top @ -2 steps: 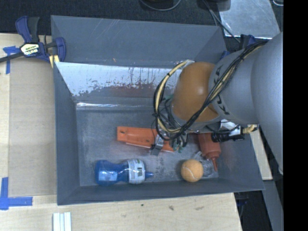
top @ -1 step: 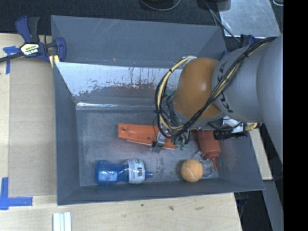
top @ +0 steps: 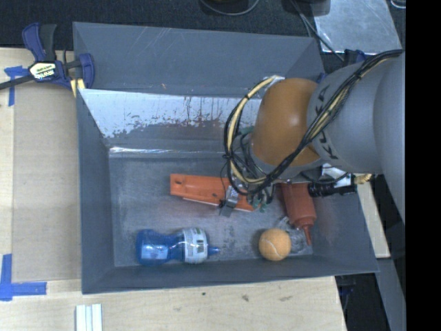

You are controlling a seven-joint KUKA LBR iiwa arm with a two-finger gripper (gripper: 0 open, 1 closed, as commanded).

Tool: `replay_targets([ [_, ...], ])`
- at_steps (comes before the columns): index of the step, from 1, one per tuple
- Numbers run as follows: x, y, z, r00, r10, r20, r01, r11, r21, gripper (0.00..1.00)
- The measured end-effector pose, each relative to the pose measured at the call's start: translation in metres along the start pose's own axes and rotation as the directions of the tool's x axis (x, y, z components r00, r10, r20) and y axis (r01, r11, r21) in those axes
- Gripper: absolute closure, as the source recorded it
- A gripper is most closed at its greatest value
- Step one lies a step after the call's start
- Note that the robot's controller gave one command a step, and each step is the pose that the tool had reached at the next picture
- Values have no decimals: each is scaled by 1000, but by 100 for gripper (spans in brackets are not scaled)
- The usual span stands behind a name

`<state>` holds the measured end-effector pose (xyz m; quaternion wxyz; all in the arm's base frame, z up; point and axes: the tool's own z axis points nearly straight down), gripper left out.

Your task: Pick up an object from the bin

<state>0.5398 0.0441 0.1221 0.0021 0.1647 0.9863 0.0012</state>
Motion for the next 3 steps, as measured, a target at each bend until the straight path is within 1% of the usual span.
replay_targets([
  [2,0,0,-17,1000,-1,-2,1,1000,1,100],
  [3,1,0,-32,1000,-1,-3,1,1000,1,100],
])
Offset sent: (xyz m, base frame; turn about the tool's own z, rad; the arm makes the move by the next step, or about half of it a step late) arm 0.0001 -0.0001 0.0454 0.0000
